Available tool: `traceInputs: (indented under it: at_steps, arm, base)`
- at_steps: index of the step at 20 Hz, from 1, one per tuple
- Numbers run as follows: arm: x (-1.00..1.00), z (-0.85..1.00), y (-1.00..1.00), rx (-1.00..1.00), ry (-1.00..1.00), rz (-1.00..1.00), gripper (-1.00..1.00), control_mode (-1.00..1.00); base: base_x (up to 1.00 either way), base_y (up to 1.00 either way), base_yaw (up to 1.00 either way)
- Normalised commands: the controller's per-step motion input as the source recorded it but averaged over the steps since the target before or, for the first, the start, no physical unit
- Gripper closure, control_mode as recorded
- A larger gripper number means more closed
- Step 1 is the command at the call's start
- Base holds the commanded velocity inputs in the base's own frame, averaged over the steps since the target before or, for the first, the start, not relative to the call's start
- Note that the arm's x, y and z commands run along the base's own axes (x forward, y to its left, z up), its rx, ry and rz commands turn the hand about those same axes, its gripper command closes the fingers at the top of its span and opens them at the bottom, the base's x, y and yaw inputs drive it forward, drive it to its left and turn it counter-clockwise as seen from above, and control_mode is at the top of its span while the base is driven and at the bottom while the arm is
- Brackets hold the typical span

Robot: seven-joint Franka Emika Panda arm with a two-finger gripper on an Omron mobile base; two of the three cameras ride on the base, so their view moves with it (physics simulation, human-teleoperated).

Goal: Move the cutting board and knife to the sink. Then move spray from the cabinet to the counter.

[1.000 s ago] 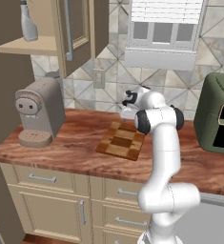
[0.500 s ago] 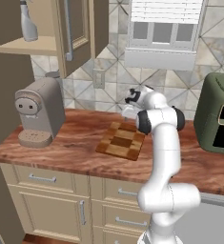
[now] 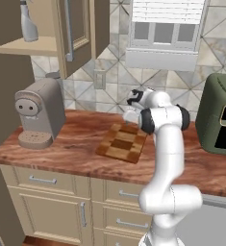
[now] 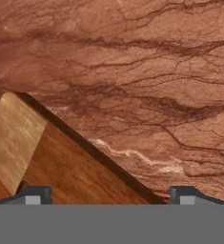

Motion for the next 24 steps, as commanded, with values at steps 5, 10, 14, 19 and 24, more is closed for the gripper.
traceInputs:
  at_steps: [5, 10, 14, 19, 24]
  arm:
    - [-1.0, -0.71, 0.37, 0.02, 0.0, -0.02, -1.0, -1.0]
    - [-1.0, -0.69, 0.36, 0.04, 0.0, -0.03, -1.0, -1.0]
    - [-1.0, -0.63, 0.44, 0.05, 0.0, -0.04, -1.0, -1.0]
    - [-1.0, -0.51, 0.31, 0.07, -0.05, -0.1, -1.0, -1.0]
    - [-1.0, -0.35, 0.0, 0.05, -0.14, -0.2, -1.0, -1.0]
  base:
    - [0.0, 0.0, 0.0]
    - [0.0, 0.0, 0.0]
    - [0.0, 0.0, 0.0]
    - [0.0, 0.0, 0.0]
    - [0.0, 0.0, 0.0]
